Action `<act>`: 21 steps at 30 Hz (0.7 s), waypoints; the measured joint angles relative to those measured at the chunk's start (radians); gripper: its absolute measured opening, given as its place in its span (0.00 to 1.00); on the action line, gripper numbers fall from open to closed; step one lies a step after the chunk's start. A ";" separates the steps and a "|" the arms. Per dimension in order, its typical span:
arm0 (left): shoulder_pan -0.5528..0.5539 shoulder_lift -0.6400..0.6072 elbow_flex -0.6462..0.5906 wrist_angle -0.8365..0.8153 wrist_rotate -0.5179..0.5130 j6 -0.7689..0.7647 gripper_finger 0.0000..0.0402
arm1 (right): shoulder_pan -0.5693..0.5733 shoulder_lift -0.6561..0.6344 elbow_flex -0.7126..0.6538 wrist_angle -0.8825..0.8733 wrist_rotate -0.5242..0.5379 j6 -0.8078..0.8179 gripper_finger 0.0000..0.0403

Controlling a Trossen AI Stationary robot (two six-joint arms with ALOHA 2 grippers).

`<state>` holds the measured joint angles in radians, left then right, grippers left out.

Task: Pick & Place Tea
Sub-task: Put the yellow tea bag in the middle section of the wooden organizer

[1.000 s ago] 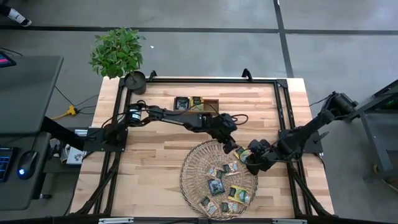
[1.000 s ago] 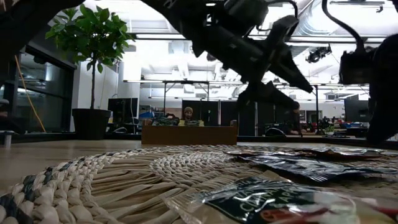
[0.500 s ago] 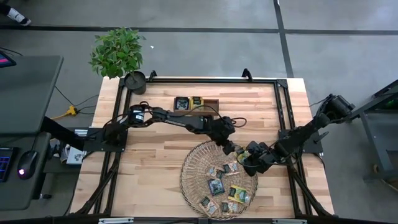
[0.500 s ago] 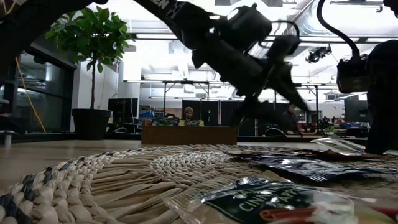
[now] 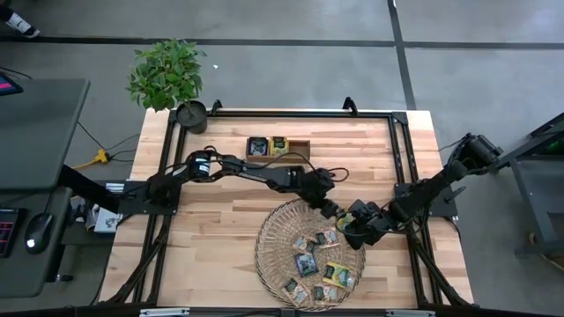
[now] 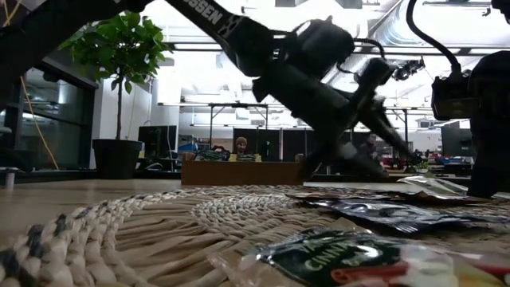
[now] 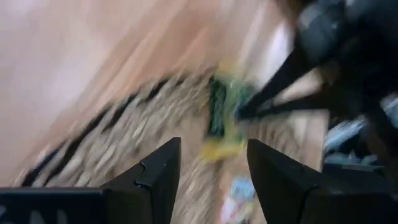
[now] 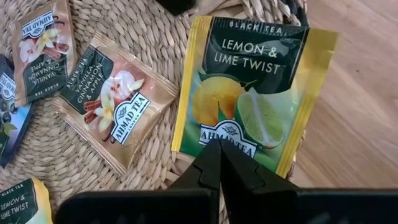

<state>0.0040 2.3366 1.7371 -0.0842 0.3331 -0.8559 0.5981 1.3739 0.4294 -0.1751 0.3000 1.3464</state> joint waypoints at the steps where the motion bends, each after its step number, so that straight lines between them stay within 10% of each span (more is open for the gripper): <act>1: 0.000 0.003 0.001 -0.008 -0.008 -0.006 0.45 | 0.000 0.000 0.000 0.003 0.000 0.000 0.00; 21: -0.011 0.009 0.036 -0.023 -0.018 -0.006 0.45 | -0.045 0.003 -0.001 0.057 0.012 -0.066 0.00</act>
<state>-0.0075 2.3459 1.7729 -0.1071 0.3155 -0.8616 0.5533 1.3766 0.4282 -0.1179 0.3124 1.2802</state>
